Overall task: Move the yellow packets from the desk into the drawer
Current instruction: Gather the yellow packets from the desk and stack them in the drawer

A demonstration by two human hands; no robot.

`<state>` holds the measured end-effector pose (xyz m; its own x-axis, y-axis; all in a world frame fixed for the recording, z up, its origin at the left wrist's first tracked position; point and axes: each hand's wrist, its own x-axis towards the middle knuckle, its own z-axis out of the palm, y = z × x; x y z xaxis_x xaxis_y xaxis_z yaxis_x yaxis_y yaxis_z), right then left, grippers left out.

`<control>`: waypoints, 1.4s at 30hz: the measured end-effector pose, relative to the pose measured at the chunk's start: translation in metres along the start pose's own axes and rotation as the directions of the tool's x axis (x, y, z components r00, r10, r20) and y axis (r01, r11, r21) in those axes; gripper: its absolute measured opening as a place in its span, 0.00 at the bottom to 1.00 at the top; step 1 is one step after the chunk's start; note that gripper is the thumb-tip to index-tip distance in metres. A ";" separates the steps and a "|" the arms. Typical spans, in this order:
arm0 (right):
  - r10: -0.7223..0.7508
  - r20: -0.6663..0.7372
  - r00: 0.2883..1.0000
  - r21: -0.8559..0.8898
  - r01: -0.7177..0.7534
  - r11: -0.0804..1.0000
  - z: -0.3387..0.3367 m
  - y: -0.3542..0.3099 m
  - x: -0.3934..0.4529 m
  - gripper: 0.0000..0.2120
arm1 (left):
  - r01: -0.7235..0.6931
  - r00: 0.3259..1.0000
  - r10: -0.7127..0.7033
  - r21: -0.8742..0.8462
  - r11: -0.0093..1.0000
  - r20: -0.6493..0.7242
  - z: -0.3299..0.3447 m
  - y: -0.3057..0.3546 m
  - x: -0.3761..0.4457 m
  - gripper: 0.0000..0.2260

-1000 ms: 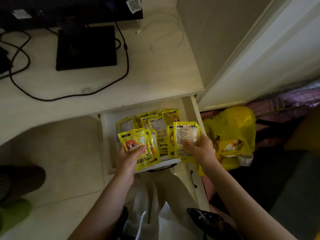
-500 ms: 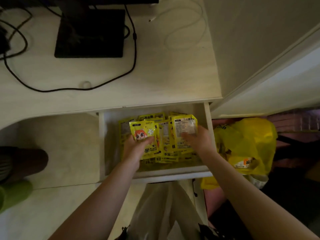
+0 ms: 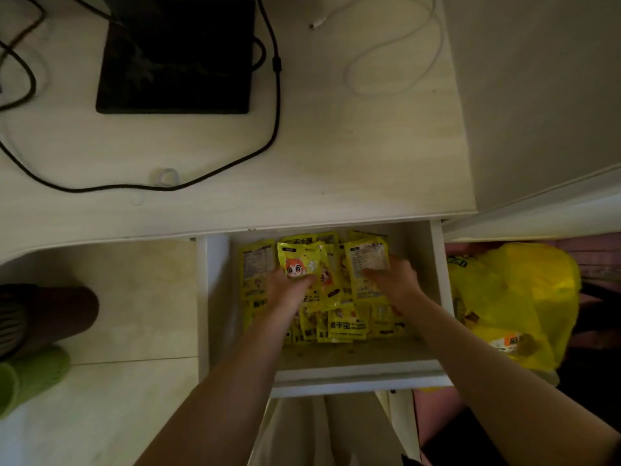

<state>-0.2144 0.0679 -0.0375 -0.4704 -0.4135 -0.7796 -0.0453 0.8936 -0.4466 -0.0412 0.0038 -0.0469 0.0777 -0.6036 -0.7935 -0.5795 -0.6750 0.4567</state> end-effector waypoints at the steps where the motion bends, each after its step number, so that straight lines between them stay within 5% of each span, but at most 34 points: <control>1: 0.002 0.000 1.000 -0.005 -0.002 1.000 -0.002 0.003 0.000 0.19 | 0.007 1.000 -0.007 -0.007 1.000 -0.009 -0.001 0.000 -0.001 0.29; 4: -0.007 -0.017 1.000 -0.067 0.006 0.998 -0.006 0.010 0.001 0.16 | -0.008 1.000 0.008 0.043 0.999 -0.008 0.001 -0.002 -0.001 0.33; 10: -0.014 -0.040 0.999 -0.147 0.008 0.989 -0.013 0.018 -0.005 0.16 | -0.156 0.987 0.163 0.238 0.959 -0.009 0.004 -0.008 -0.007 0.15; 20: -0.034 -0.021 0.999 -0.218 0.029 0.976 -0.027 0.022 -0.034 0.16 | -0.145 0.987 0.156 0.246 0.958 -0.025 -0.027 -0.033 -0.031 0.26; 30: -0.201 0.094 0.975 -0.354 0.221 0.909 -0.031 0.011 -0.080 0.18 | -0.204 0.973 0.229 0.347 0.916 -0.034 -0.072 -0.051 -0.078 0.20; 42: -0.532 0.417 0.737 -0.540 0.672 0.507 0.031 -0.039 -0.148 0.18 | -0.275 0.893 0.311 0.153 0.949 -0.324 -0.132 -0.110 -0.149 0.09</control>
<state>-0.1156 0.0890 0.0813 0.0453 -0.8531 -0.5197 -0.8151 0.2692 -0.5130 0.1184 0.1120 0.0738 0.1526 -0.8867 -0.4363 -0.6955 -0.4100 0.5901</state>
